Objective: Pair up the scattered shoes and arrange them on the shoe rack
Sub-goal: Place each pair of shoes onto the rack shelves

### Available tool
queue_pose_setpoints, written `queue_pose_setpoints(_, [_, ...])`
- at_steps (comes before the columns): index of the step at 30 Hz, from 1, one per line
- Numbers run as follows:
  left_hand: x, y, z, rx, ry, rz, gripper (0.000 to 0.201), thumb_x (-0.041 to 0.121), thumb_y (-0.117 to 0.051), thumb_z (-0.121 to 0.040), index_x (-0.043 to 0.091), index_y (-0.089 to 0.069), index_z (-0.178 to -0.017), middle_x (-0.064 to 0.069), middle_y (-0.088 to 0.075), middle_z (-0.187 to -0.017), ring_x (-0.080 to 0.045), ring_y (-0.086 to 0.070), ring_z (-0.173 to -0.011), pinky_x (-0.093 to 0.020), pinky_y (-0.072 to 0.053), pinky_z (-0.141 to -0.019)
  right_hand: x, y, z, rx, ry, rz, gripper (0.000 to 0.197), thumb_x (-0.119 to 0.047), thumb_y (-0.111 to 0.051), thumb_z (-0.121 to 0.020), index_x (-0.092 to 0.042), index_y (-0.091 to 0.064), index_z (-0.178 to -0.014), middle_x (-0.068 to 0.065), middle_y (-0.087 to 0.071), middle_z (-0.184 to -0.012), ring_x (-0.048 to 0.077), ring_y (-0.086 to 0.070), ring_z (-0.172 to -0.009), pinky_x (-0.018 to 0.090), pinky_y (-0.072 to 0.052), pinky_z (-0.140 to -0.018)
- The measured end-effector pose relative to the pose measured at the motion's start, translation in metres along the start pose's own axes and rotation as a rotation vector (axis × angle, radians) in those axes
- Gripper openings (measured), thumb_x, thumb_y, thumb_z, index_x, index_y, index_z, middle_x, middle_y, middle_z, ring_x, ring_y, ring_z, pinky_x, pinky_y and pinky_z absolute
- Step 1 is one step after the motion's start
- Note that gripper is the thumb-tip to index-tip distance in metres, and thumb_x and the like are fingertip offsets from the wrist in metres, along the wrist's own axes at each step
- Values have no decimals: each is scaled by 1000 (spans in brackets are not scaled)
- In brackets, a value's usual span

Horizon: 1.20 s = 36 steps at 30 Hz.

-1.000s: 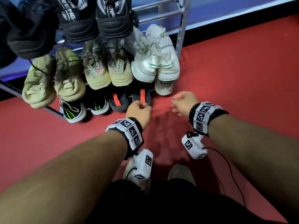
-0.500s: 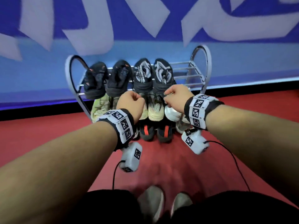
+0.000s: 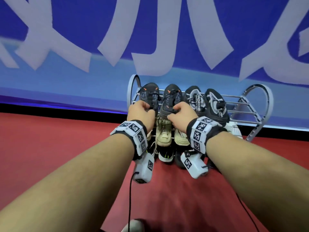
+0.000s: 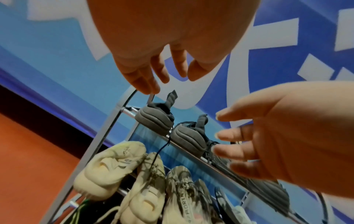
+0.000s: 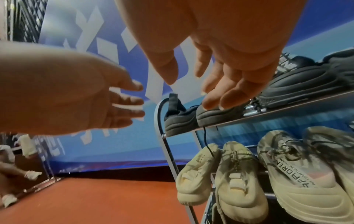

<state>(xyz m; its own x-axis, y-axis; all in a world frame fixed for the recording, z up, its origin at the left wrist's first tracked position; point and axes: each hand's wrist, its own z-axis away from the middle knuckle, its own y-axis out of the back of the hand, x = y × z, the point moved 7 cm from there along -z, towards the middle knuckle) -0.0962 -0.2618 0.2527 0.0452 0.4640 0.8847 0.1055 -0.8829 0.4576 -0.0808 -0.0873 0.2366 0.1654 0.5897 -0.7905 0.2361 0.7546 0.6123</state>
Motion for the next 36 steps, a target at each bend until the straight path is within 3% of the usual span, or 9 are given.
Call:
queue_pose_setpoints(3, [-5,-7,-12,21,20,-55,26,25,-56,-72,30,-54,-97,-7,-51,-117,-31,-62,-92,-45,-54,-84,3,-13,-6,0,-13,68,56,-31,-67,-79,-24,-41,-128,6,-52,-108,16,-56,-72,30,-47,-63])
queue_pose_setpoints(5, [-11,-13,-19,40,44,-139,36,25,-60,-74,30,-52,-109,-6,-42,-122,-32,-56,-102,-43,-50,-91,5,-13,-10,29,-14,107,65,-34,-68,-78,-32,-35,-134,7,-39,-119,13,-51,-71,26,-42,-71])
queue_pose_setpoints(10, [-26,-32,-37,-11,5,-336,65,26,-67,-75,37,-38,-132,-9,-30,-132,-36,-42,-117,-50,-46,-97,12,-23,-24,40,12,160,80,-42,-74,-73,-40,-29,-139,6,-27,-126,19,-60,-74,25,-47,-87])
queue_pose_setpoints(13, [-36,-46,-46,-88,25,-351,72,26,-67,-79,42,-30,-139,-13,-26,-138,-38,-40,-120,-48,-45,-98,19,-30,-33,45,37,194,85,-44,-75,-70,-42,-27,-140,4,-27,-128,21,-62,-76,26,-50,-87])
queue_pose_setpoints(19, [-45,-54,-60,-78,64,-347,62,22,-64,-84,39,-35,-136,-14,-33,-135,-39,-42,-117,-43,-44,-89,22,-35,-48,118,76,302,69,-49,-81,-66,-35,-44,-123,5,-26,-122,17,-56,-75,27,-52,-86])
queue_pose_setpoints(24, [-59,-46,-68,-78,61,-204,49,26,-69,-84,26,-44,-127,-6,-48,-117,-20,-53,-78,-29,-41,-78,28,-39,-56,123,76,249,48,-40,-79,-72,-29,-47,-106,7,-36,-125,17,-54,-73,29,-49,-82])
queue_pose_setpoints(26, [-61,-42,-69,-71,14,-175,46,24,-71,-83,21,-50,-124,-3,-58,-109,-16,-54,-83,-24,-39,-78,28,-41,-55,147,85,218,44,-37,-79,-73,-28,-47,-103,6,-37,-125,14,-51,-71,28,-46,-80])
queue_pose_setpoints(30, [-64,-35,-70,-12,-5,-165,45,23,-71,-81,19,-53,-122,-7,-61,-114,-21,-61,-96,-24,-42,-79,25,-41,-54,177,107,190,43,-37,-79,-73,-27,-49,-102,2,-40,-119,11,-51,-68,25,-41,-74])
queue_pose_setpoints(36, [-65,-28,-71,54,-25,-168,46,25,-69,-81,20,-51,-123,-6,-59,-116,-23,-62,-93,-36,-53,-83,16,-50,-53,151,124,212,41,-39,-77,-75,-28,-48,-102,-3,-41,-117,14,-53,-71,26,-39,-69])
